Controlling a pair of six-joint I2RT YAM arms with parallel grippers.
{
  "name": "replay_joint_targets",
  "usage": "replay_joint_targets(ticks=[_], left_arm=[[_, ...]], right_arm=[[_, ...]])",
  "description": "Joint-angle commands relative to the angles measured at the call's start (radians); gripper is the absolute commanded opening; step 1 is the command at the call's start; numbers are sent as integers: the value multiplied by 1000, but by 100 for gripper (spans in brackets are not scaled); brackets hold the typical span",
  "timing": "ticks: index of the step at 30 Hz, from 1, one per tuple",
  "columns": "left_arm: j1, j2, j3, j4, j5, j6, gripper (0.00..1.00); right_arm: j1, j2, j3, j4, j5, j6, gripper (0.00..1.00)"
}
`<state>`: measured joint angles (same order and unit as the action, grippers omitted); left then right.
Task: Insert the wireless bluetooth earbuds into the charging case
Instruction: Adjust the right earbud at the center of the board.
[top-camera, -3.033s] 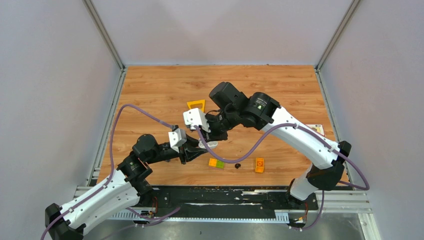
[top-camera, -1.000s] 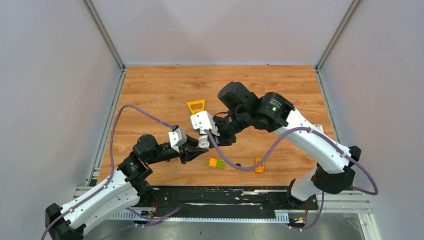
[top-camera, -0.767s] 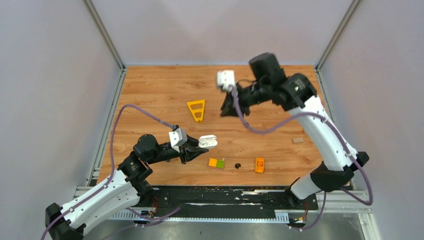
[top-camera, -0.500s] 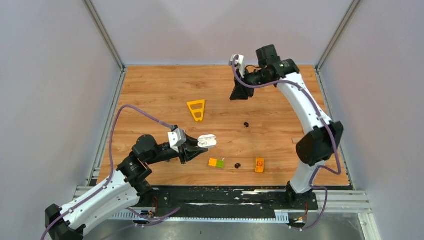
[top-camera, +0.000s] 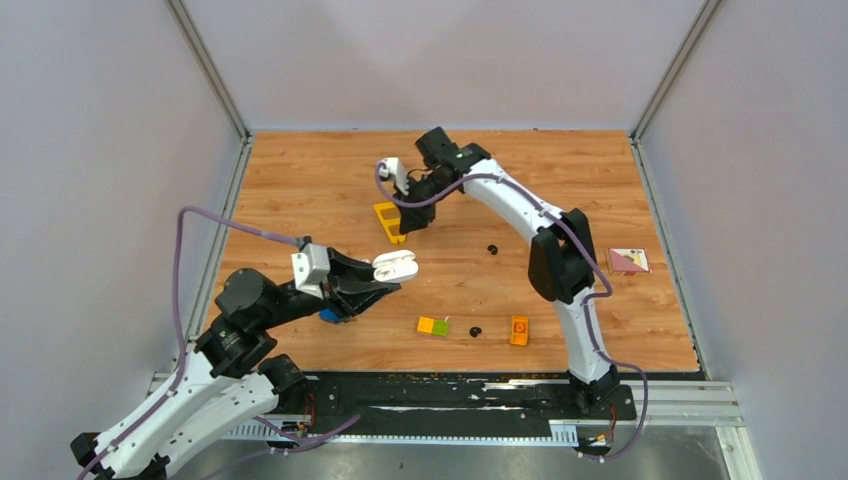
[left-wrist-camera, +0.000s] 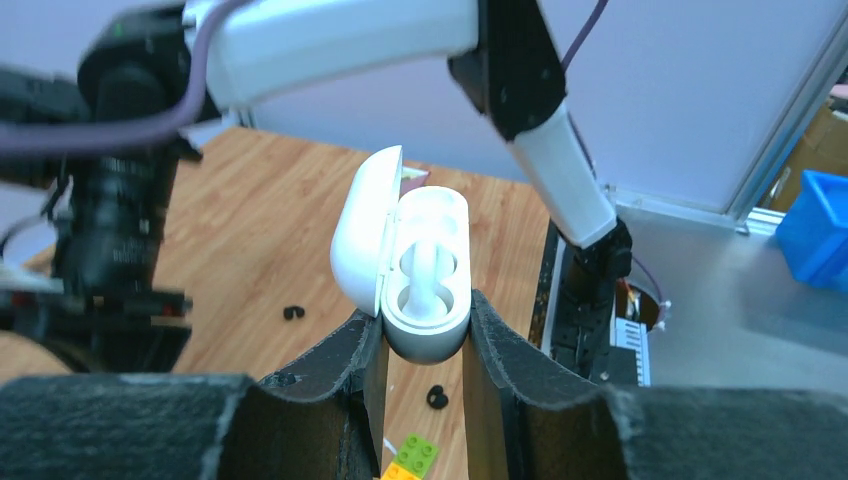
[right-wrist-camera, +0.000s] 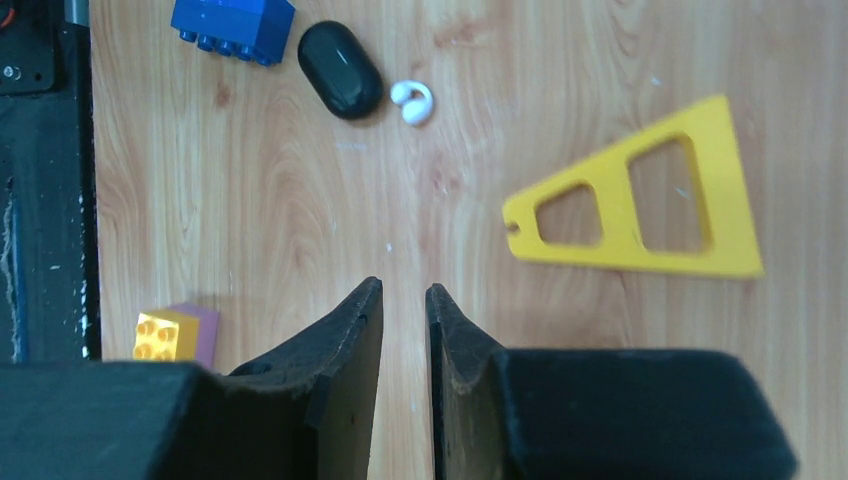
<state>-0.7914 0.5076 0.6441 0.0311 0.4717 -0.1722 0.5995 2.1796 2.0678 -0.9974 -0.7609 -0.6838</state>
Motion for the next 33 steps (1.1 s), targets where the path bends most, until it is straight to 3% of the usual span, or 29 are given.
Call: replay_joint_targets(ticks=[1, 7, 12, 17, 25, 33], left_arm=[[3, -19, 90, -90, -10, -41, 0], [3, -37, 129, -125, -12, -71, 0], [3, -23, 170, -179, -13, -55, 0], [3, -9, 198, -194, -9, -47, 0], [2, -19, 180, -180, -7, -67, 0], [2, -29, 184, -205, -7, -55, 0]], right_arm=[[88, 55, 33, 149, 60, 72, 23], [138, 80, -44, 422, 160, 369, 24], [200, 103, -17, 456, 373, 494, 29], [256, 113, -1, 467, 545, 613, 41], [356, 179, 50, 473, 808, 667, 38], [388, 235, 54, 486, 902, 704, 36]])
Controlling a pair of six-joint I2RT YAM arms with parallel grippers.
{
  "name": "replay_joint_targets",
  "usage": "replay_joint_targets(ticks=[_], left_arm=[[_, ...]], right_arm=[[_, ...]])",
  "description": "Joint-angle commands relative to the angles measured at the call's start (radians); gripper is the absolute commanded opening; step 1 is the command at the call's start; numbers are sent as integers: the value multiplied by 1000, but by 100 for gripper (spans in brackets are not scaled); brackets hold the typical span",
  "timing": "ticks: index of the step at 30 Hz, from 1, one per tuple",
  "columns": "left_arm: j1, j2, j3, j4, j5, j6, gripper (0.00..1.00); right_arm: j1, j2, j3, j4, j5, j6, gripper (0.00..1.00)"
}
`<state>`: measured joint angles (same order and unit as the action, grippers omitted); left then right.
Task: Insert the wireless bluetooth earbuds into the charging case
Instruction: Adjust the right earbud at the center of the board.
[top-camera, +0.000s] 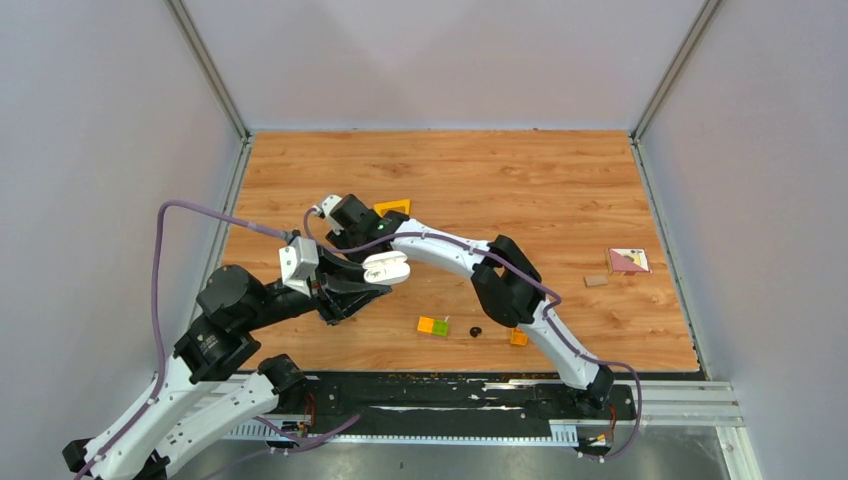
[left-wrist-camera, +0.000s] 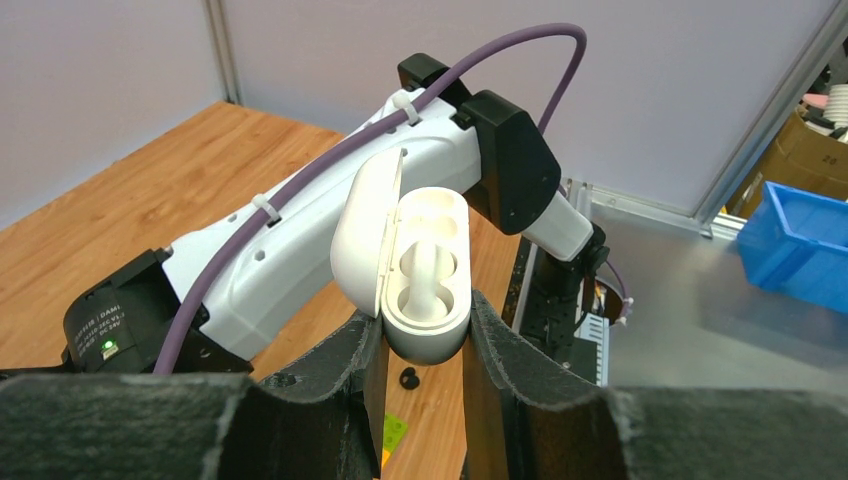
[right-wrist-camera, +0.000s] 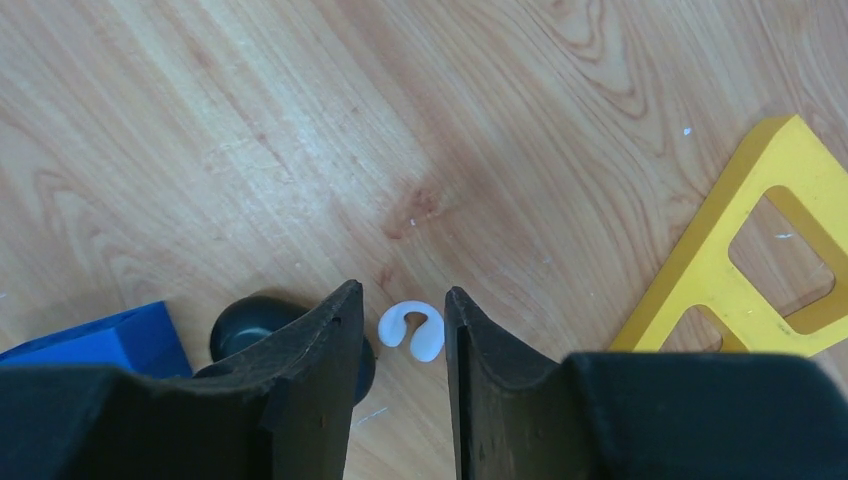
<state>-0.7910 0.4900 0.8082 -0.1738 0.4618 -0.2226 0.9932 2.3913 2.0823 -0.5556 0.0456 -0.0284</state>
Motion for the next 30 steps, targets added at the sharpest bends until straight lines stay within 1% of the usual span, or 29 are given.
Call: replay_joint_targets(ticks=[1, 10, 13, 23, 30], left_arm=[[2, -13, 18, 0, 1, -3, 0], [3, -17, 11, -4, 0, -4, 0], [3, -24, 13, -13, -2, -3, 0], [3, -44, 10, -12, -5, 0, 0], [3, -48, 9, -11, -1, 3, 0]], right_arm=[[-5, 29, 39, 45, 103, 44, 36], [-1, 74, 34, 23, 106, 33, 36], [1, 70, 19, 9, 104, 1, 37], [-8, -49, -115, -51, 125, -76, 39], [-39, -189, -274, -66, 95, -114, 41]])
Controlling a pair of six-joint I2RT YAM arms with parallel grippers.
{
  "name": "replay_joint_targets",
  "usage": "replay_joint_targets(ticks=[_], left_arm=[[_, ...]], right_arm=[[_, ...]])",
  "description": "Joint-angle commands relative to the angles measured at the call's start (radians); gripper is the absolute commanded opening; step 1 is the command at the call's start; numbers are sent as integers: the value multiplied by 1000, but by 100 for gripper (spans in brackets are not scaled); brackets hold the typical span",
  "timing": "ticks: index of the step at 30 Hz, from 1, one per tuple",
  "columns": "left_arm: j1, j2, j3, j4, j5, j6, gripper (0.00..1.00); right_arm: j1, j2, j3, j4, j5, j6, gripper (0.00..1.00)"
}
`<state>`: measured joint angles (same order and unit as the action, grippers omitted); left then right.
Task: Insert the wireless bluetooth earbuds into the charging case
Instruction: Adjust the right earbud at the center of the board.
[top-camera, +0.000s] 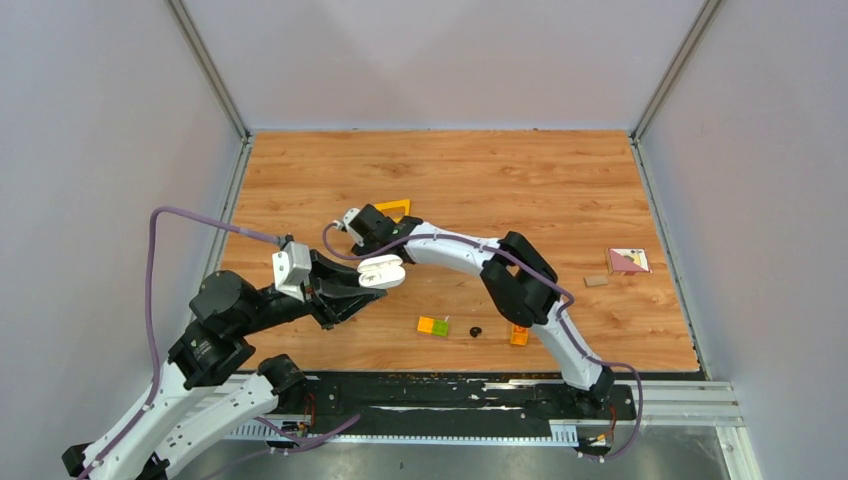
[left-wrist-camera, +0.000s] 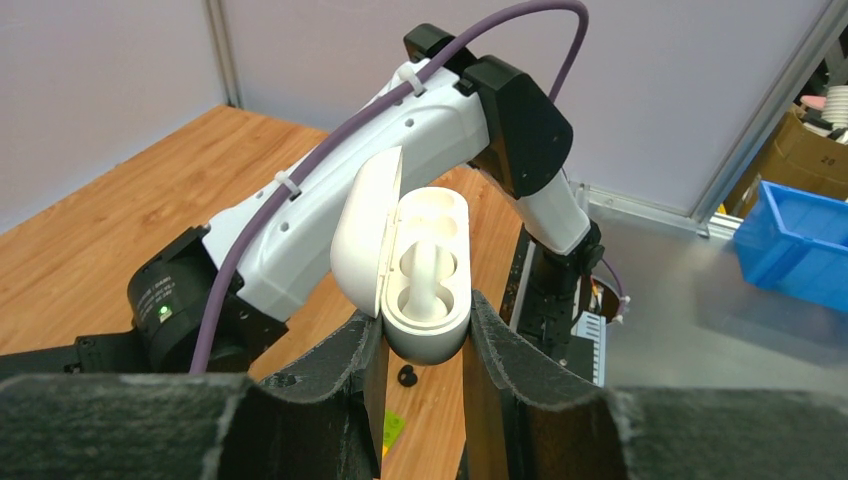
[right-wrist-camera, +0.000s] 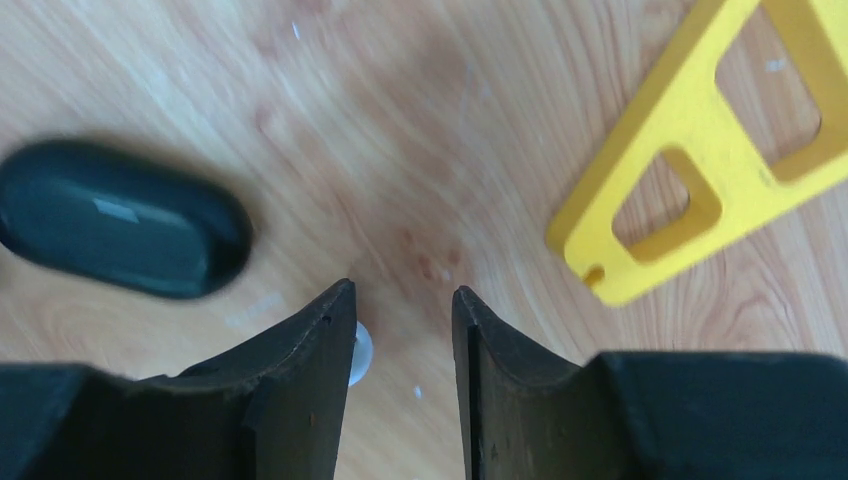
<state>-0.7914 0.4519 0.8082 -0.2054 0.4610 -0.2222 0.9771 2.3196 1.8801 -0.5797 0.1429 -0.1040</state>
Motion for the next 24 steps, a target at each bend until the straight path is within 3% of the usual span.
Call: replay_joint_targets(ticks=[1, 9, 16, 24], left_arm=[[3, -13, 9, 20, 0, 3, 0], [3, -28, 7, 13, -2, 4, 0], [3, -35, 15, 11, -1, 4, 0], [3, -27, 23, 22, 1, -21, 0]], right_arm=[[-28, -136, -98, -43, -5, -44, 41], [-68, -290, -274, -74, -38, -80, 43], [-101, -362, -307, -92, -285, -252, 44], [-142, -344, -363, 8, -574, -548, 44]])
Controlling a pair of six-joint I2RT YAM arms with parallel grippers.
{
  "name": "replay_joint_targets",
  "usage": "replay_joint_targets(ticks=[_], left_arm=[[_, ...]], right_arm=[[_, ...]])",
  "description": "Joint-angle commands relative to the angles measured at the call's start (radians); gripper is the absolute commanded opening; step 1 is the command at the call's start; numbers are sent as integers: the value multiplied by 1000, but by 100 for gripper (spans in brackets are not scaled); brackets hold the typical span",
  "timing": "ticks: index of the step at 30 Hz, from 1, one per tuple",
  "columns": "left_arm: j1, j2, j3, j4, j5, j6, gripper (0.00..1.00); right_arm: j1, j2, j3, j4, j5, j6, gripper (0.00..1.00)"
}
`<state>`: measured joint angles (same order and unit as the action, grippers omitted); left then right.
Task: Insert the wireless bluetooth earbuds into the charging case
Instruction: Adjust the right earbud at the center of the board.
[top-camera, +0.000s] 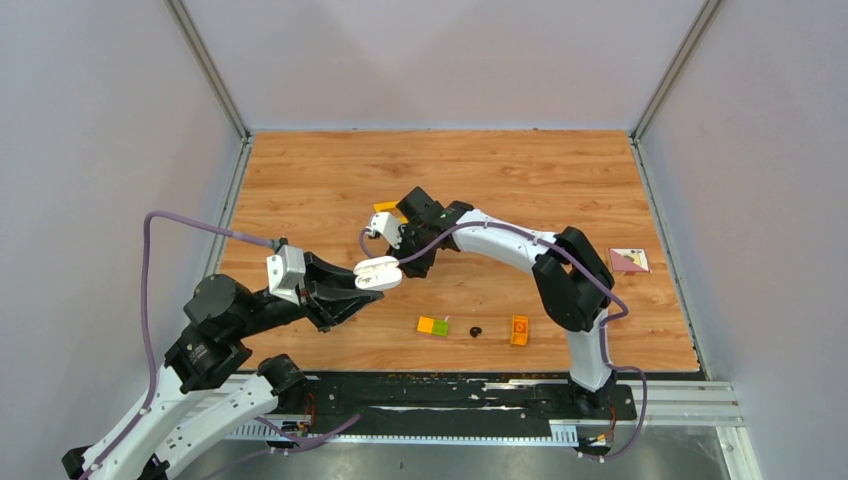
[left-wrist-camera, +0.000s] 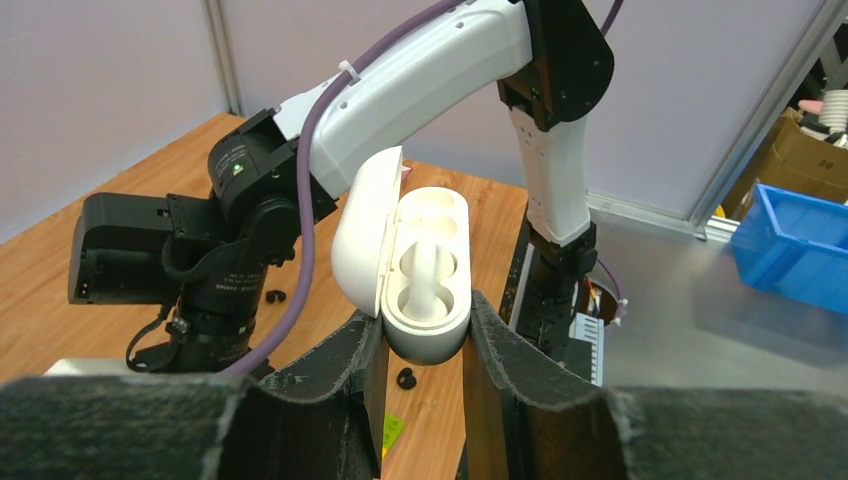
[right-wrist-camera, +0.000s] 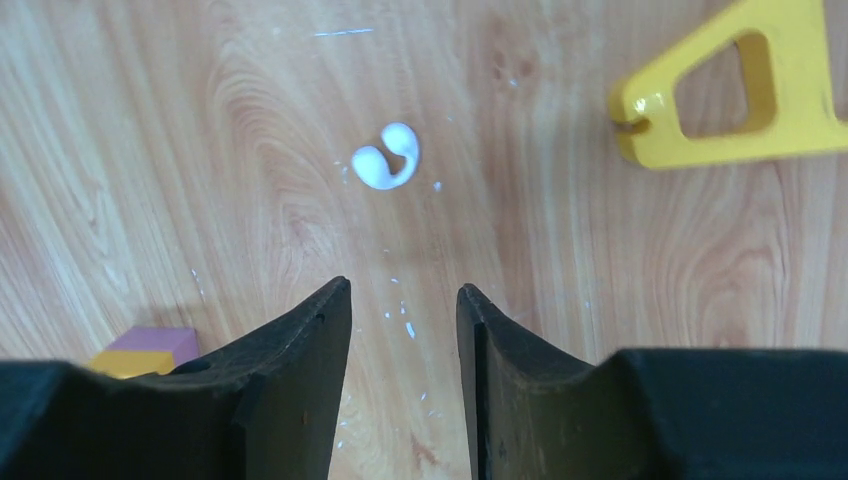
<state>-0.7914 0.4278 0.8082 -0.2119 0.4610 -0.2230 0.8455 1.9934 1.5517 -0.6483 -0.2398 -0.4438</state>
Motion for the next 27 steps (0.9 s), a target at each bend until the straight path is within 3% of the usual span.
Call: replay_joint_targets(ticks=[1, 11, 17, 21, 27], left_arm=[[3, -4, 23, 29, 1, -23, 0], [3, 2, 35, 12, 1, -13, 0], [3, 3, 30, 9, 10, -9, 0], [3, 2, 31, 7, 12, -14, 0], [3, -7, 29, 15, 13, -27, 0]], right_arm=[[-10, -15, -44, 90, -220, -244, 44], [-10, 106, 79, 58, -309, -417, 45], [-16, 194, 195, -89, -382, -548, 45], [-14, 205, 193, -111, -428, -587, 49], [-14, 209, 150, -92, -382, -591, 54]])
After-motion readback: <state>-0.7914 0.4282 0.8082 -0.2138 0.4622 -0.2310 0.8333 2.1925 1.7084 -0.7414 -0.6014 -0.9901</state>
